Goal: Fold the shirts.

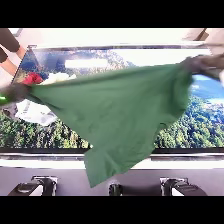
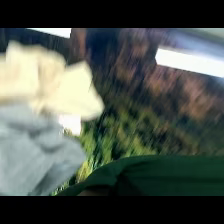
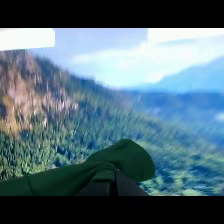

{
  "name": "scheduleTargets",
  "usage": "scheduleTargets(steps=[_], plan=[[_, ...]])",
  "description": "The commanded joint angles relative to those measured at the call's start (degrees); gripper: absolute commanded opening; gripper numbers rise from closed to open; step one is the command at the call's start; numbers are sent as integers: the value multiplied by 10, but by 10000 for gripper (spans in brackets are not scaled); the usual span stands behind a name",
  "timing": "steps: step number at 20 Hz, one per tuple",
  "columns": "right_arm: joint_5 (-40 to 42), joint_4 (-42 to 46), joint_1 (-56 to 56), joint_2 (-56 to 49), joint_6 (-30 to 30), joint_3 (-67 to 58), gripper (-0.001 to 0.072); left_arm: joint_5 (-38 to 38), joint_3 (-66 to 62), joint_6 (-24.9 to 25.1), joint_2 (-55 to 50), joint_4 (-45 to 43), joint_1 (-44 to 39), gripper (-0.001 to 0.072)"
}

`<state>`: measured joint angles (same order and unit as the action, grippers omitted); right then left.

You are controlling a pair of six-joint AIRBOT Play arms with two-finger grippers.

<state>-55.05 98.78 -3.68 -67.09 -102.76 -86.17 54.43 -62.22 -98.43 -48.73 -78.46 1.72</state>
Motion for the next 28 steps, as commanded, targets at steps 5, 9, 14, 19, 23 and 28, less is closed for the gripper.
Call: scheduleTargets(steps=[5,9,14,19,23,28], plan=[[133,-282,-1,-280,-122,6,42,-106,107,22,-265,119,0,30],[-24,-322,19,-261,18,-13,553,-100,107,86,-283,140,1,31],[-356,-354,137,-179,146,64,592,-72,107,147,-266,139,1,31],[-185,-419,85,42,130,539,592,-60,107,151,-266,138,0,32],[-41,-583,-12,58,134,654,592,-29,107,151,-261,138,0,31],[101,-636,-101,39,84,650,350,-10,107,151,-245,138,0,31]])
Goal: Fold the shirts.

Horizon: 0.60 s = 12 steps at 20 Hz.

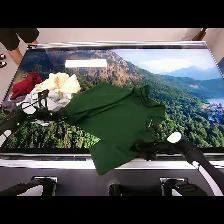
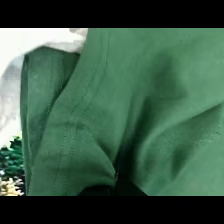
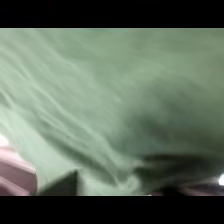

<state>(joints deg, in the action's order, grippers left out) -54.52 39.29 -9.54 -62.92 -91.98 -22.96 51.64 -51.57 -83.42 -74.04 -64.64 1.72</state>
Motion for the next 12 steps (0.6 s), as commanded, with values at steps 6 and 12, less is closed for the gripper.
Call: scheduleTargets(steps=[6,12], plan=[[58,366,-42,122,-53,-261,39,58,-117,20,123,-27,0,29],[21,779,-42,242,-150,-719,39,58,-443,-41,304,-61,0,29]])
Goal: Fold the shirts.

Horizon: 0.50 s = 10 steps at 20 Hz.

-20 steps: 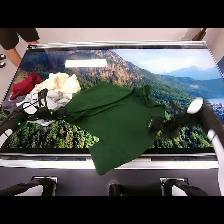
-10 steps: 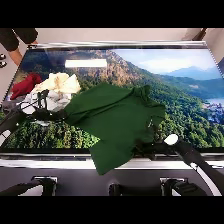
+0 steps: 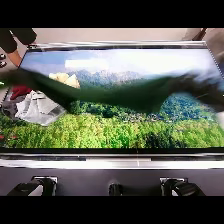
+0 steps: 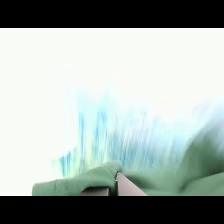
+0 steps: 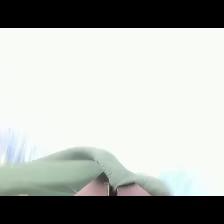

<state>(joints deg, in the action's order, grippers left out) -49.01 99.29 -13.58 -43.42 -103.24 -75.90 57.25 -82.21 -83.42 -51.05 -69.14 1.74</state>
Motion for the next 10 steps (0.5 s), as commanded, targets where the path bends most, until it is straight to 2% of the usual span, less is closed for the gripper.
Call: scheduleTargets(steps=[1,3,6,8,10], plan=[[-63,167,-1,58,-37,-233,39,2,-172,-61,97,-14,0,28],[-101,168,-1,76,-37,-275,39,2,-203,-67,129,-9,0,28],[-116,170,-1,83,-37,-281,39,7,-207,-86,144,-9,0,28],[-149,176,-1,61,-38,-281,39,11,-206,-85,129,-17,0,28],[-212,201,-1,13,-42,-280,39,45,-205,-85,87,-37,0,28]])
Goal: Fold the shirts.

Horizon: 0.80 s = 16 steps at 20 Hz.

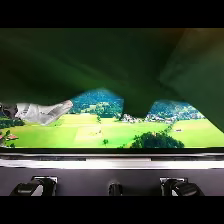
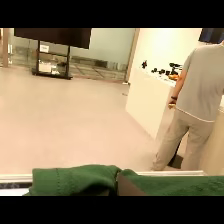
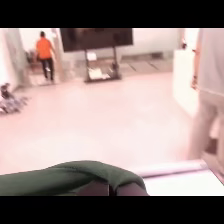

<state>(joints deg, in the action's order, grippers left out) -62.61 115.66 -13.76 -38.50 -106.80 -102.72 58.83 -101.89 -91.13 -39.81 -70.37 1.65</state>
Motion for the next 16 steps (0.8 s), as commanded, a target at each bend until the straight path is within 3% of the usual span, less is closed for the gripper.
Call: scheduleTargets(steps=[1,3,5,7,9,11,13,16], plan=[[-116,54,1,-72,-6,-9,38,63,-6,-5,-59,-37,1,28],[-133,49,18,-152,-3,22,38,129,19,1,-138,-48,1,29],[-92,-88,102,-233,-3,71,37,146,85,26,-219,-47,1,30],[-55,-239,191,-310,2,113,38,115,166,27,-302,-42,0,30],[15,-357,241,-388,53,126,39,59,212,56,-389,14,-1,30],[94,-399,246,-448,63,126,41,8,210,87,-473,91,-1,30],[148,-430,245,-502,63,126,40,-25,189,87,-544,146,-1,30],[178,-450,245,-567,39,126,40,-28,151,87,-615,175,-3,30]])
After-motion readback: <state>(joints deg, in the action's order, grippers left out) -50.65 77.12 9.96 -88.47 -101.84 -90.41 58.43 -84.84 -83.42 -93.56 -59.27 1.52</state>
